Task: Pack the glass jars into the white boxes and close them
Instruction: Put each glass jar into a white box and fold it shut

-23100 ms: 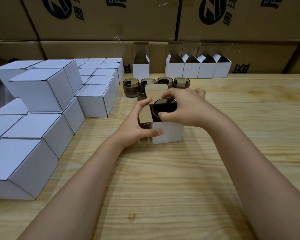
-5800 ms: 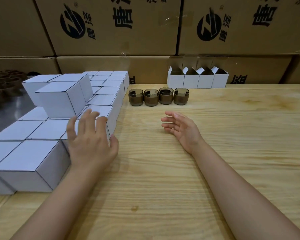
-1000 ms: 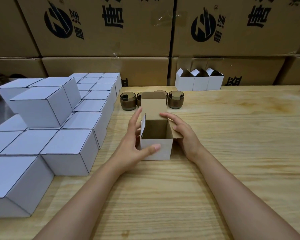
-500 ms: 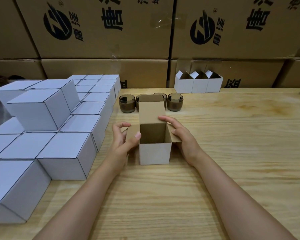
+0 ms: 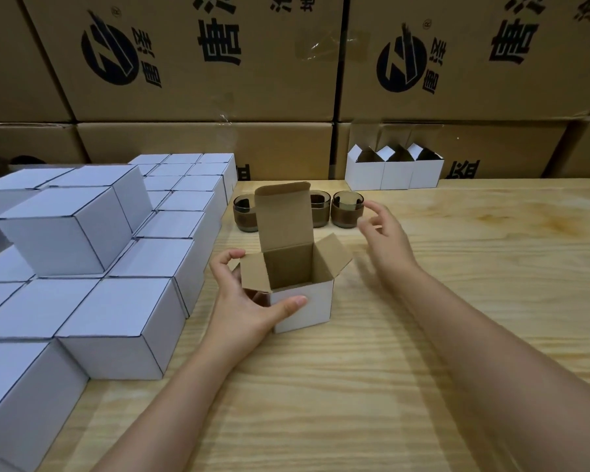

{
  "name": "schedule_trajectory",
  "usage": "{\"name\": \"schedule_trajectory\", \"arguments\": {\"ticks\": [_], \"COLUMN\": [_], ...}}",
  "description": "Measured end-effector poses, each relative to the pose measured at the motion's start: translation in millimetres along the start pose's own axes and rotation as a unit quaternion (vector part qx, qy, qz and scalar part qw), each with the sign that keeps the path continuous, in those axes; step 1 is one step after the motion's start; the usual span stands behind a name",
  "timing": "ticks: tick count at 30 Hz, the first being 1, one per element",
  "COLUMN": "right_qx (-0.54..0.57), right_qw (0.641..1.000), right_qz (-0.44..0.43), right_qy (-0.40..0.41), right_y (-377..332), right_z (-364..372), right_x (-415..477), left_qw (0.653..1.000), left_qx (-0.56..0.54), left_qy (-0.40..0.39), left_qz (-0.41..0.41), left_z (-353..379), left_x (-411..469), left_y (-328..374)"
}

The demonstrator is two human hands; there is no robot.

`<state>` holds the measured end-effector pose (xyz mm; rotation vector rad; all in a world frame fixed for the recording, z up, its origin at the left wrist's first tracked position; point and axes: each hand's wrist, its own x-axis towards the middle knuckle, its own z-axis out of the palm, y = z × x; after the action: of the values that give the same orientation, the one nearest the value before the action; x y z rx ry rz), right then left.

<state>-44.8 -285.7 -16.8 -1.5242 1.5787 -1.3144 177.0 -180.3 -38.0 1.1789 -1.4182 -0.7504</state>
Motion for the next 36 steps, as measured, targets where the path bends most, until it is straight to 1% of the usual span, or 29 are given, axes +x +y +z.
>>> {"name": "schedule_trajectory", "arguments": {"ticks": [1, 2, 3, 5, 7, 12, 15, 18, 22, 25, 29, 32, 36], "right_qx": [-0.100, -0.172, -0.215, -0.251, -0.258, -0.252, -0.208, -0.147, -0.081, -0.052, -0.005, -0.005, 0.025], "right_qw": [0.995, 0.984, 0.975, 0.965, 0.965, 0.967, 0.977, 0.989, 0.995, 0.996, 0.997, 0.998, 0.996], "right_qz": [0.007, 0.019, 0.028, 0.027, 0.015, -0.024, -0.033, -0.004, 0.047, 0.060, 0.064, 0.033, -0.058], "right_qy": [-0.009, -0.030, -0.050, -0.071, -0.053, 0.010, 0.028, 0.024, 0.023, 0.025, 0.036, 0.058, 0.061], "right_y": [4.8, 7.3, 7.8, 7.2, 4.9, 1.9, 0.6, -1.8, -5.4, -9.6, -24.9, -49.6, -91.4], "right_z": [0.8, 2.5, 5.7, 12.2, 18.0, 20.6, 15.7, 9.1, 2.2, -6.1, -22.5, -36.4, -46.1], "right_x": [11.6, 20.8, 28.4, 40.8, 50.1, 55.3, 47.8, 33.6, 9.2, -8.4, -20.4, -25.4, -40.8], "left_qw": [1.000, 1.000, 1.000, 1.000, 1.000, 1.000, 0.999, 0.999, 1.000, 0.999, 0.999, 1.000, 1.000], "left_qx": [0.001, 0.003, 0.004, 0.008, 0.014, 0.013, 0.014, 0.022, 0.015, 0.022, 0.027, 0.027, 0.024], "left_qy": [-0.001, 0.000, 0.001, 0.002, 0.001, -0.001, 0.002, 0.005, 0.009, 0.018, 0.011, 0.008, 0.010], "left_qz": [-0.010, -0.016, -0.016, 0.001, 0.018, -0.006, -0.031, -0.034, -0.007, 0.024, 0.016, 0.013, 0.016], "left_z": [0.1, -0.2, -0.2, 0.1, -0.1, -1.3, -2.2, -2.6, -1.2, -0.4, -1.5, -1.4, -0.1], "left_x": [0.2, 0.1, -0.1, -0.8, -1.4, 0.1, 1.5, 2.0, 0.4, 0.2, 0.6, 1.2, 1.2], "left_y": [1.1, 2.0, 2.6, 2.8, 1.5, -1.1, -4.1, -4.6, -3.9, -4.9, -3.9, -4.8, -5.1]}}
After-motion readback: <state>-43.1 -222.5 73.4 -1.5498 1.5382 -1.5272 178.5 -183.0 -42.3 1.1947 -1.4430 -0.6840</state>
